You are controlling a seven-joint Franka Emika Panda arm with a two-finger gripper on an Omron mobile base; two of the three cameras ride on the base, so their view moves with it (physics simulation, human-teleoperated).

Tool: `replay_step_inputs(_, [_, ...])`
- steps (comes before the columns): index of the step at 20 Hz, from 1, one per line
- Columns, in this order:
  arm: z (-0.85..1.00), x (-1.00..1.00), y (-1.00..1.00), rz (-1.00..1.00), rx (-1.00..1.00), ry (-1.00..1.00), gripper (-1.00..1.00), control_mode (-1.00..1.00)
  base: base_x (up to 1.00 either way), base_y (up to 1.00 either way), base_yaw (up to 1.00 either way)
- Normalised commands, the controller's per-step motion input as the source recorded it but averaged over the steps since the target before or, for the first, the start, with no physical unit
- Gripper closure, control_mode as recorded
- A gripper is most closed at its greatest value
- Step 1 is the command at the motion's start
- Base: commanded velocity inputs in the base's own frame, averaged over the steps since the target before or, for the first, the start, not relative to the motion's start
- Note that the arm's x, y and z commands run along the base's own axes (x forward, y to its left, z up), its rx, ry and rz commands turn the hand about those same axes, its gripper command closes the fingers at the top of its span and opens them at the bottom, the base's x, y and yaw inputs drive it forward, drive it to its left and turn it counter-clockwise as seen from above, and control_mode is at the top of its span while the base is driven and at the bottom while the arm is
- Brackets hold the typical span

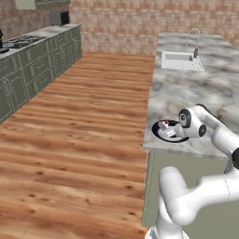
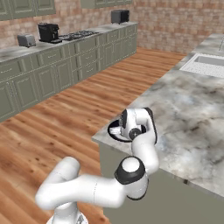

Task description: Take the baked cake out of the oven and place it on the plate for cooling. Then close the oven door.

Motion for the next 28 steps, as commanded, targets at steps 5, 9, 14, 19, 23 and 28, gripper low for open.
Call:
replay_step_inputs(5, [-0.01, 0.0, -0.01, 0.0, 0.0, 0.09, -1.0, -1.0, 0.0, 0.0, 0.0])
replay_step_inputs(9, [0.0, 0.0, 0.0, 0.0, 0.0, 0.04, -1.0, -1.0, 0.0, 0.0, 0.0])
replay_step_inputs(14, [0.45, 0.0, -0.02, -0.03, 0.0, 0.07, -1.0, -1.0, 0.0, 0.0, 0.0])
replay_step_inputs(19, [0.93, 0.0, -0.03, -0.1, 0.0, 0.12, -1.0, -1.0, 0.0, 0.0, 0.0])
replay_step_inputs(23, [1.0, -0.03, -0.06, -0.14, 0.0, 0.16, -1.0, -1.0, 0.0, 0.0, 0.0])
replay_step_inputs(28, [0.67, -0.48, -0.35, -0.29, 0.0, 0.16, -1.0, -1.0, 0.0, 0.0, 0.0])
